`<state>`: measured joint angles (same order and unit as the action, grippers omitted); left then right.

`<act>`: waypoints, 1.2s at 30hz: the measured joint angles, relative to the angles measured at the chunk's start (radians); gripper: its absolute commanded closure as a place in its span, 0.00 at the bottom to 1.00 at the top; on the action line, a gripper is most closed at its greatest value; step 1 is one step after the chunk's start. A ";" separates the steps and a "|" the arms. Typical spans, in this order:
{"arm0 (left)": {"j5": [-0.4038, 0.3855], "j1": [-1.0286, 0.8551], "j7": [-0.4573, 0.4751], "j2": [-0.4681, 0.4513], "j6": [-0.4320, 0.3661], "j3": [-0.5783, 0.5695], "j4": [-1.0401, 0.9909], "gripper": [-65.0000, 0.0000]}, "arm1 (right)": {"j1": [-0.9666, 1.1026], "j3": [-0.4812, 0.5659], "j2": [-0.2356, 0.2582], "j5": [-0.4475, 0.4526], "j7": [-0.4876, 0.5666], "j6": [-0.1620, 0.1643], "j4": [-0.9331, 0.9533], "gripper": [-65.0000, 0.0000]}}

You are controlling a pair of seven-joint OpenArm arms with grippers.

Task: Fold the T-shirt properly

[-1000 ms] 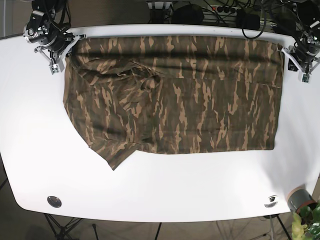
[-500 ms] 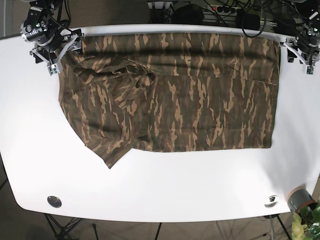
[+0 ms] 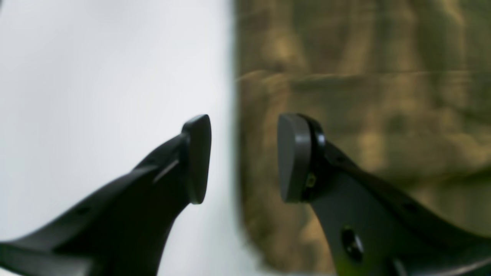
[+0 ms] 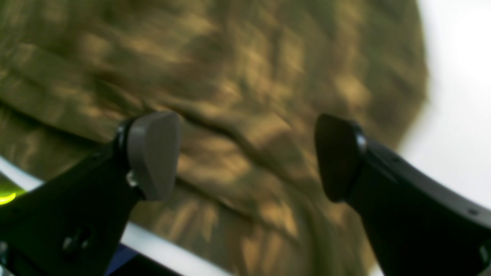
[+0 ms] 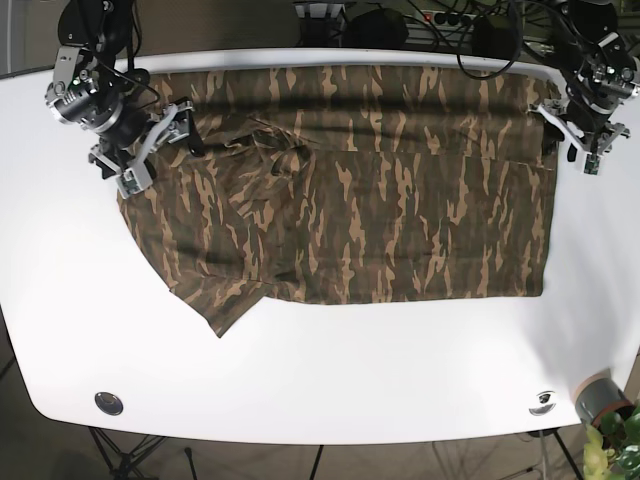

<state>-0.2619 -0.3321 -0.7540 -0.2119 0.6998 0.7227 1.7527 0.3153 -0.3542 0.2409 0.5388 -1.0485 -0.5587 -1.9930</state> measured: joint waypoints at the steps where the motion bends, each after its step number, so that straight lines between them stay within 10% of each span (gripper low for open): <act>1: 0.000 0.003 0.003 0.011 0.000 -0.012 0.005 0.60 | -0.016 0.027 -0.001 -0.004 -0.007 0.001 0.004 0.21; 11: 0.076 0.001 0.003 0.074 -0.001 -0.132 0.004 0.60 | -0.196 0.201 -0.034 -0.010 -0.002 0.083 0.180 0.21; 36: 0.089 0.000 0.014 0.067 -0.002 -0.135 -0.089 0.60 | -0.376 0.314 -0.072 0.000 0.001 0.084 0.491 0.28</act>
<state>-0.1730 -0.3321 -0.7399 -0.1448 0.6975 0.5880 1.6638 -0.0608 -0.0402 0.1684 0.5392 -1.0477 -0.4751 -1.5017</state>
